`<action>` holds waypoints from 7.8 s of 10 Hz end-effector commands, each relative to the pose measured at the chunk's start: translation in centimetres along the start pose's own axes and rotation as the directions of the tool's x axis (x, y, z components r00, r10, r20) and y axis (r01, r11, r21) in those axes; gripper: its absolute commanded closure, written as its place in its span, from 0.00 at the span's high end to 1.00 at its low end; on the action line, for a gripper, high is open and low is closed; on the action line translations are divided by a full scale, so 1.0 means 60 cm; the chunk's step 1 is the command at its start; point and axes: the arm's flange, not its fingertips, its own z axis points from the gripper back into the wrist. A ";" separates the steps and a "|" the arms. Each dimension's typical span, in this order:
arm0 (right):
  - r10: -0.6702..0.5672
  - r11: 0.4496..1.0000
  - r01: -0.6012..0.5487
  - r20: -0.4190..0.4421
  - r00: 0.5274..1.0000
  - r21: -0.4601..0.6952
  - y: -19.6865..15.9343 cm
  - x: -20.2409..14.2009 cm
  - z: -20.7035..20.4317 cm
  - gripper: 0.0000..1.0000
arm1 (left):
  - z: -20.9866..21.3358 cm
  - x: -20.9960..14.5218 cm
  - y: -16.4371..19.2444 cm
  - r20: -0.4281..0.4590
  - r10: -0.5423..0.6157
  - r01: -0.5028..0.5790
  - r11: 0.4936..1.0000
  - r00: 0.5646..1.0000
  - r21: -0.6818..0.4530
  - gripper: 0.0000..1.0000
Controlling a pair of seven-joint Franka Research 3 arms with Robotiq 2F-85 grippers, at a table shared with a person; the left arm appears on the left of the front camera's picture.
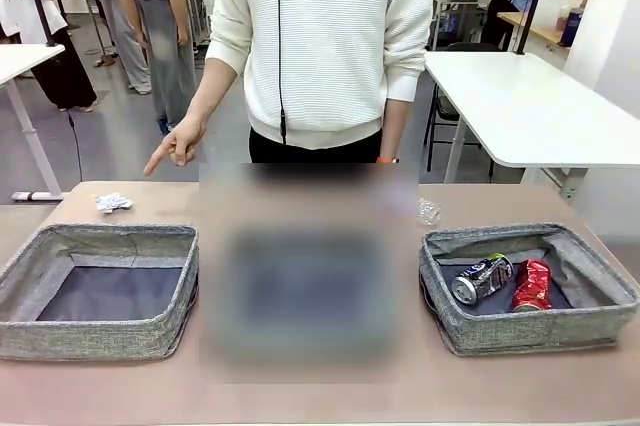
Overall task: Sort the waste into the appropriate baskets.
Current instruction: Pick up the waste item pointed out by the person.
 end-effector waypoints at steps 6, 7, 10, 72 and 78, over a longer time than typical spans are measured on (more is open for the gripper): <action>0.020 1.000 -0.021 0.005 1.000 0.012 0.000 0.002 0.003 1.00 | -0.186 0.134 -0.066 -0.246 -0.156 0.258 0.847 0.957 0.465 1.00; 0.020 1.000 -0.021 0.005 1.000 0.012 0.000 0.002 0.003 1.00 | -0.231 0.167 -0.063 -0.221 -0.201 0.295 0.749 0.954 0.593 1.00; 0.020 1.000 -0.021 0.005 1.000 0.012 0.000 0.002 0.003 1.00 | -0.347 0.182 -0.019 -0.120 -0.462 0.361 0.480 0.879 0.800 1.00; 0.020 1.000 -0.021 0.005 1.000 0.012 0.000 0.002 0.003 1.00 | -0.329 0.079 -0.026 -0.205 -0.354 0.352 0.423 0.912 0.835 0.00; 0.020 1.000 -0.021 0.005 1.000 0.012 0.000 0.002 0.003 1.00 | -0.297 0.012 -0.050 -0.251 -0.340 0.396 0.473 0.906 0.787 0.00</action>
